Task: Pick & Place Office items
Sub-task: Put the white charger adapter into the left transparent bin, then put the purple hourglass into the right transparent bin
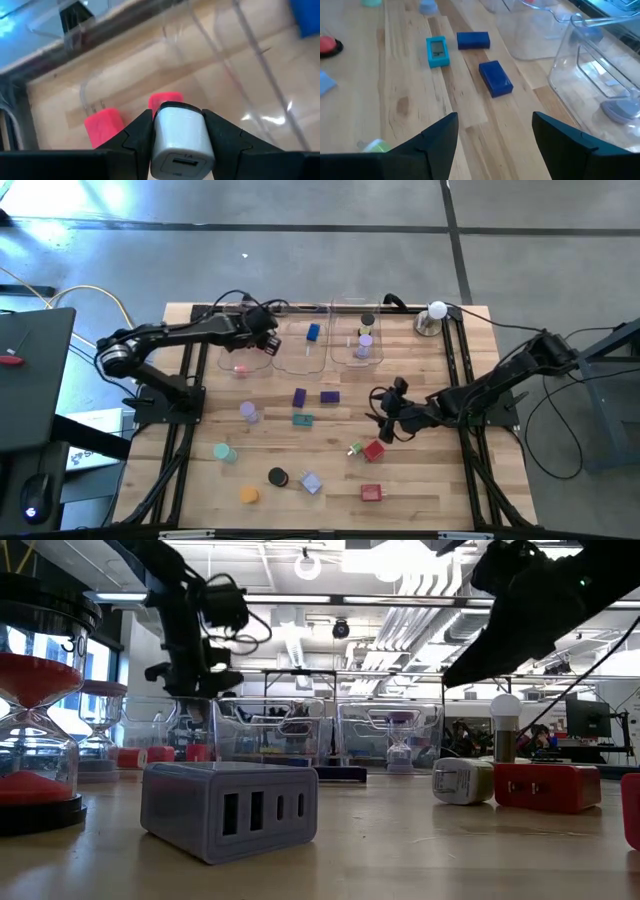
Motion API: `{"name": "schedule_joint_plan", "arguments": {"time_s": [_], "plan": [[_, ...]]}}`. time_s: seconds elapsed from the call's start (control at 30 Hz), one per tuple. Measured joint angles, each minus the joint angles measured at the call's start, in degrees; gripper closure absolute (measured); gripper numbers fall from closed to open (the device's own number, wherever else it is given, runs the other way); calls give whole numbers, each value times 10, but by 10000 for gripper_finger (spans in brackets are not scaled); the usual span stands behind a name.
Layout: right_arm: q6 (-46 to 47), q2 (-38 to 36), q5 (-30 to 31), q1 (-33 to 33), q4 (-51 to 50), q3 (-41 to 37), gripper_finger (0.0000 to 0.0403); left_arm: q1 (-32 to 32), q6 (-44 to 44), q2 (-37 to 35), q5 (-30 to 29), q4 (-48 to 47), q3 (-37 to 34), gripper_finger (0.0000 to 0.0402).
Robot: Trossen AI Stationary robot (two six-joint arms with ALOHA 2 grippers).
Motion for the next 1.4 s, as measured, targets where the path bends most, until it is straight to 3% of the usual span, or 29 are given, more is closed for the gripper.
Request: {"name": "schedule_joint_plan", "arguments": {"time_s": [0.3,0.5,0.93,1.13,1.4], "plan": [[1,25,0,0,12,0,159,0,-3,61,-4,14,1,260],[0,24,0,0,15,0,159,0,-10,63,-2,15,1,237],[-9,24,0,0,26,0,159,-1,-4,61,0,15,1,231],[-10,24,0,0,26,0,159,-3,35,16,-4,12,12,230],[-10,24,19,0,26,0,159,-41,70,-98,-6,27,24,230]]}}
